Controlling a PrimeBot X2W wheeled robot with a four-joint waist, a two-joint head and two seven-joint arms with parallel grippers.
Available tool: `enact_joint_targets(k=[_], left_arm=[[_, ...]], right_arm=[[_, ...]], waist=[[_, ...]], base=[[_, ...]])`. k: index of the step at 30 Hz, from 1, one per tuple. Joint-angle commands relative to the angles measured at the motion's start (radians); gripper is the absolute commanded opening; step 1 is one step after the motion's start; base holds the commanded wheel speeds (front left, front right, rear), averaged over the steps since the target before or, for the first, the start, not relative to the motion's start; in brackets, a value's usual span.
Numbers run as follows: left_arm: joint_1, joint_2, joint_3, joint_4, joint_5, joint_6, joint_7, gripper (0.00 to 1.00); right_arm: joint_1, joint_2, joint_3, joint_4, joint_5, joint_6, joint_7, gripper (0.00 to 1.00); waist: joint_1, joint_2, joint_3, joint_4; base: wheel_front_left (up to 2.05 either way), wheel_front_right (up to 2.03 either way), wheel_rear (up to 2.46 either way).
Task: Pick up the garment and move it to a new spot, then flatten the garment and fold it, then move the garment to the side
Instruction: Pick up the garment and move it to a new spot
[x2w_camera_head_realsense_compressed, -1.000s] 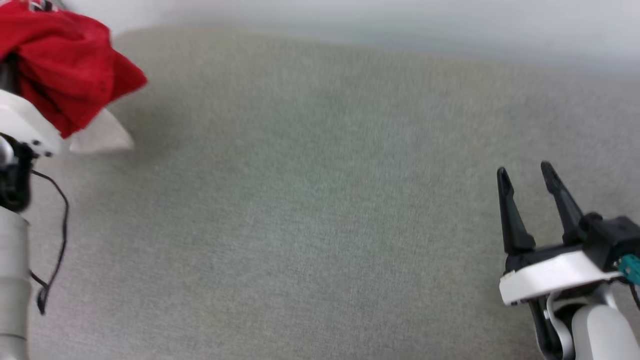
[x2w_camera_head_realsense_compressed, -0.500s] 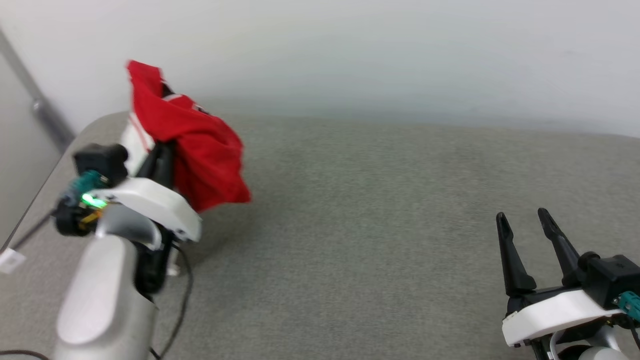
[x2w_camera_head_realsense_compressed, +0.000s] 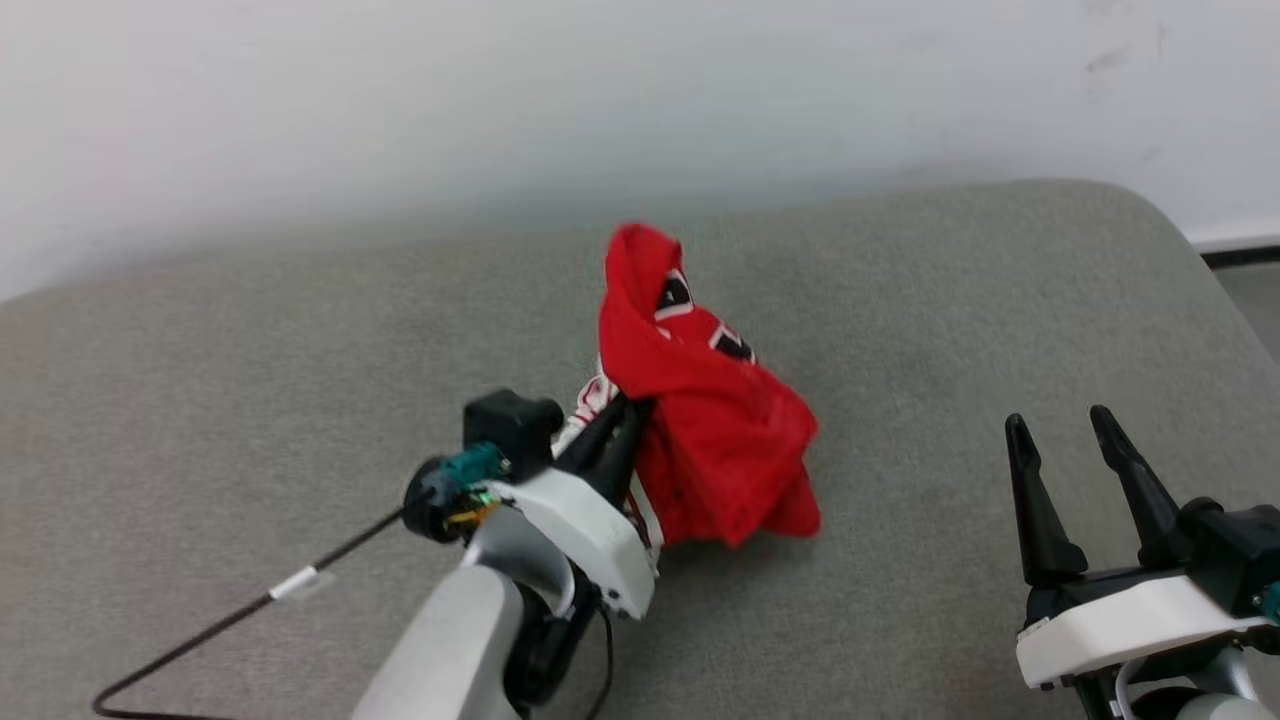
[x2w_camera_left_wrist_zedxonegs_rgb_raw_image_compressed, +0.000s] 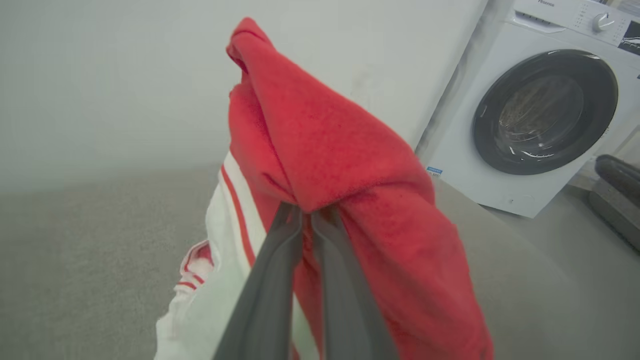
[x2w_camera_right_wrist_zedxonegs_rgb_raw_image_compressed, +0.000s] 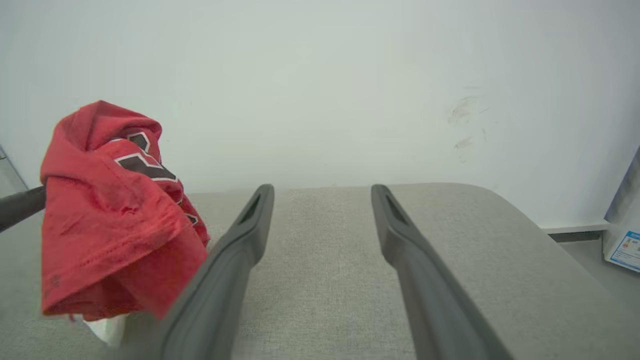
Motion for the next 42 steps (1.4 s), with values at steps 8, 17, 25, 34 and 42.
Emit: enact_joint_targets(k=[8,17,25,34,42], left_arm=[[0.064,-0.001,-0.066,0.128,0.006,0.016,-0.016,0.00],[0.059,-0.004,-0.096,0.090,0.028,0.014,-0.145,1.00],[0.109,0.033,-0.028,-0.006,0.024,0.099,-0.193,1.00],[0.200,0.152,0.092,-0.072,0.016,0.181,-0.209,1.00],[0.265,0.221,0.120,-0.131,0.018,0.202,-0.182,1.00]], right_arm=[[-0.035,0.001,0.001,0.023,0.021,-0.001,-0.032,1.00],[-0.032,0.001,-0.016,0.043,0.014,-0.001,-0.043,1.00],[0.005,0.001,-0.036,0.035,0.005,-0.001,-0.023,1.00],[0.057,0.001,-0.044,0.021,0.012,-0.001,0.007,1.00],[0.079,0.001,-0.050,0.018,0.019,-0.001,0.020,1.00]], waist=[[0.0001,-0.0001,0.095,-0.042],[0.0001,-0.0001,0.053,0.020],[0.0001,-0.0001,-0.006,0.085],[0.0001,-0.0001,-0.040,0.106],[0.0001,-0.0001,-0.048,0.101]], base=[[0.00,0.00,0.00],[0.00,0.00,0.00],[0.00,0.00,0.00],[0.00,0.00,0.00],[0.00,0.00,0.00]])
